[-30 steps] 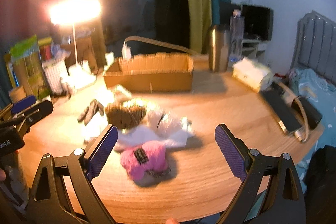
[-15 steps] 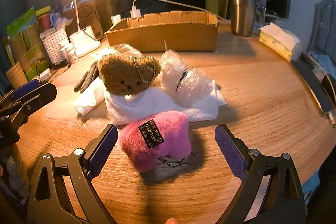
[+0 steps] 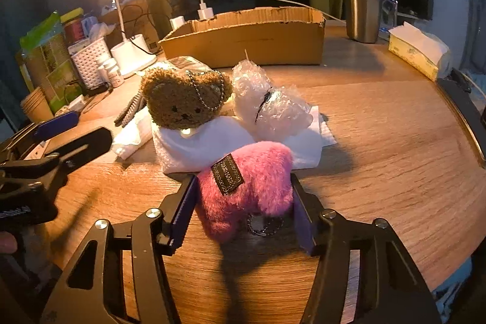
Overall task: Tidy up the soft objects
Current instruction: 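Lower the right tool onto the pink plush toy and close it, then grasp the brown teddy bear with the left tool while the right lifts the pink plush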
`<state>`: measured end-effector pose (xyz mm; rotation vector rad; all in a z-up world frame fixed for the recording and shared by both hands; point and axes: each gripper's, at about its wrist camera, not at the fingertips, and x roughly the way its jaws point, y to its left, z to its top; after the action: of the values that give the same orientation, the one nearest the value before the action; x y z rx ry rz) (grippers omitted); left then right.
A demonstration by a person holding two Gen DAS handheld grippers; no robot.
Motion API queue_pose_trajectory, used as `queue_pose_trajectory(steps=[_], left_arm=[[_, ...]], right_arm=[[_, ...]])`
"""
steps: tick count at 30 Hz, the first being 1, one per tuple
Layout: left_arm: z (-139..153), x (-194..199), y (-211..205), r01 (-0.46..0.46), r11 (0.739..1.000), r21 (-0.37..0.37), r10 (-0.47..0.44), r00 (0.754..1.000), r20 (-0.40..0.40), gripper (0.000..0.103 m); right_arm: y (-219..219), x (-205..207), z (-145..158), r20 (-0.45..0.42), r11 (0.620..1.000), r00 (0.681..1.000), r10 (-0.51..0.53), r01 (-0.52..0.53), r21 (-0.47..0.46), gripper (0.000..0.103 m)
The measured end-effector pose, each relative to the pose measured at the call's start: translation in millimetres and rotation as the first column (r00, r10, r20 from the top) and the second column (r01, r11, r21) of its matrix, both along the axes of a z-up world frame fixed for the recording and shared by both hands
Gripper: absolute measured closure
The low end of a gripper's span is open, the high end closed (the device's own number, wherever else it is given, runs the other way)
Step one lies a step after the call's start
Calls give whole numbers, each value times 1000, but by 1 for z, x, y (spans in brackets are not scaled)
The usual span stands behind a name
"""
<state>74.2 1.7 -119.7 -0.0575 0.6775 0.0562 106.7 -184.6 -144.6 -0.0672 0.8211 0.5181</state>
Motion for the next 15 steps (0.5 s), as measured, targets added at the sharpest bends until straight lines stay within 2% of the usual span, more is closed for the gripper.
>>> queue_pose_trajectory(steps=[5,15], left_arm=[[3,9,-17,25,999,32,-25,1000,-10,8],[7,31,-46,51,995,90,-48,998,-31,9]], right_arm=[[-8,-3,9,41,1000,999,22,-23,21,44],[-48,11,23,76,996,996,-45,39,86,44]])
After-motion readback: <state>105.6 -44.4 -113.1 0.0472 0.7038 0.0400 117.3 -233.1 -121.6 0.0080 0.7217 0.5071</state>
